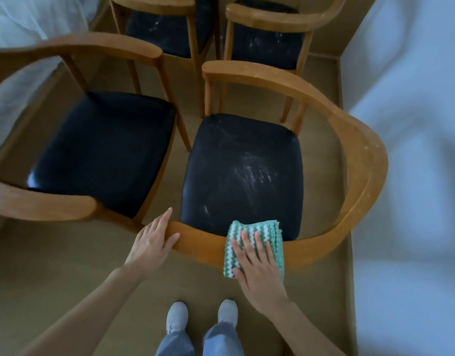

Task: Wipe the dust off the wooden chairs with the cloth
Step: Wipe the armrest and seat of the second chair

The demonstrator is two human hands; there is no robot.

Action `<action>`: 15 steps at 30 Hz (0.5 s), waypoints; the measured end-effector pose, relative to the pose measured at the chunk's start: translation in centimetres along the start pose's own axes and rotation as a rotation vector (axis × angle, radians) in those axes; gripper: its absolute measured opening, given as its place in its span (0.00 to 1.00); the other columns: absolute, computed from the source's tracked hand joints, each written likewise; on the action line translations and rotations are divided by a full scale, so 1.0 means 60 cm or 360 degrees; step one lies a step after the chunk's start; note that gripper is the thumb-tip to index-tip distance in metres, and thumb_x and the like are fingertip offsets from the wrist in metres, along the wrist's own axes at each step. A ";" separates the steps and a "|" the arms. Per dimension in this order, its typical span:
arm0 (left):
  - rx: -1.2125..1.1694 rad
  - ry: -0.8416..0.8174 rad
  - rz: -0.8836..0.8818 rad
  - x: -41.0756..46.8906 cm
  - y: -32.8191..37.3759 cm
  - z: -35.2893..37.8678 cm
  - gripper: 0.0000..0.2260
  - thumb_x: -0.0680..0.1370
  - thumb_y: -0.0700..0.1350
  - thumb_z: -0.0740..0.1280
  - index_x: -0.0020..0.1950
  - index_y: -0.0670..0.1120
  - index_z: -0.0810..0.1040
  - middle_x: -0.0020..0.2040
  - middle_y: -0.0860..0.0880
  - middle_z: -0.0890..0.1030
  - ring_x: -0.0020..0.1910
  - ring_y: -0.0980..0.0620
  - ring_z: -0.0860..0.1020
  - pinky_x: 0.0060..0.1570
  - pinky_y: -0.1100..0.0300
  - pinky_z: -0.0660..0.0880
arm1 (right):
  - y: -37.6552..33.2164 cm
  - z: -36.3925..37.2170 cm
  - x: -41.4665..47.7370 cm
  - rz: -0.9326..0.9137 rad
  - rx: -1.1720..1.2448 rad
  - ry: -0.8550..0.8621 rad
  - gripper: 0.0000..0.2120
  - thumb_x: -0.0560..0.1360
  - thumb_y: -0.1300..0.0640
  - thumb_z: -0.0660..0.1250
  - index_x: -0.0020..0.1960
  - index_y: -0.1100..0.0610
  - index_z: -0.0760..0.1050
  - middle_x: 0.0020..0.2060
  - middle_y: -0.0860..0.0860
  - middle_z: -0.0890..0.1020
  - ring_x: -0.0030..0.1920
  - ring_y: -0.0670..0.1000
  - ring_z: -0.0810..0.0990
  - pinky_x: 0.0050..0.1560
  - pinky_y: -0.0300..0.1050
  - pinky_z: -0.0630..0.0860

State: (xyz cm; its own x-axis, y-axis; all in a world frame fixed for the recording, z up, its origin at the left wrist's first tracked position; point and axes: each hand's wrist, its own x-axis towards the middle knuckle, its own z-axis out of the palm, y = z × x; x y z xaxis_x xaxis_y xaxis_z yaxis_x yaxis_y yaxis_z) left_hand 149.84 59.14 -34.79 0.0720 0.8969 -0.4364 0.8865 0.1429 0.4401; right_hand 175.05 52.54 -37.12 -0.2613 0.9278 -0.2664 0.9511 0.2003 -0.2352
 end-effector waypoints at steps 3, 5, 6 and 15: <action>-0.0085 0.0067 -0.0125 -0.011 -0.013 -0.017 0.26 0.81 0.54 0.54 0.77 0.50 0.50 0.76 0.50 0.57 0.75 0.49 0.56 0.72 0.53 0.53 | -0.074 0.007 0.055 -0.0230 0.0038 -0.0104 0.31 0.77 0.44 0.50 0.77 0.51 0.47 0.74 0.52 0.60 0.74 0.59 0.60 0.71 0.56 0.52; -0.0079 0.0099 -0.0190 -0.021 -0.026 -0.028 0.26 0.81 0.54 0.54 0.77 0.50 0.51 0.76 0.50 0.56 0.75 0.49 0.56 0.72 0.54 0.53 | -0.120 0.001 0.100 -0.0348 0.0006 -0.0166 0.31 0.77 0.45 0.48 0.78 0.50 0.44 0.75 0.51 0.55 0.74 0.58 0.60 0.74 0.59 0.52; -0.0072 0.0112 -0.0225 -0.026 -0.032 -0.032 0.26 0.81 0.54 0.54 0.77 0.49 0.51 0.76 0.50 0.56 0.75 0.49 0.56 0.72 0.54 0.53 | -0.139 -0.009 0.125 -0.0429 -0.0034 -0.0187 0.30 0.78 0.46 0.45 0.77 0.49 0.41 0.75 0.50 0.49 0.75 0.58 0.54 0.75 0.59 0.45; -0.0151 0.0147 -0.0418 -0.066 -0.049 -0.030 0.26 0.81 0.54 0.53 0.77 0.49 0.52 0.76 0.50 0.56 0.74 0.49 0.56 0.71 0.54 0.54 | -0.104 -0.021 0.125 -0.0500 0.0021 -0.0306 0.27 0.79 0.42 0.45 0.76 0.46 0.51 0.74 0.49 0.62 0.73 0.55 0.63 0.67 0.54 0.67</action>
State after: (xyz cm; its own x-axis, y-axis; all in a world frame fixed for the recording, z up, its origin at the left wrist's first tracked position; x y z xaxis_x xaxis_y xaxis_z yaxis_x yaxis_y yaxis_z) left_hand 146.13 55.93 -32.95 -0.2001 0.8577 -0.4737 0.8222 0.4099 0.3949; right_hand 167.38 58.67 -36.46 -0.5677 0.7452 -0.3498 0.8176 0.4608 -0.3453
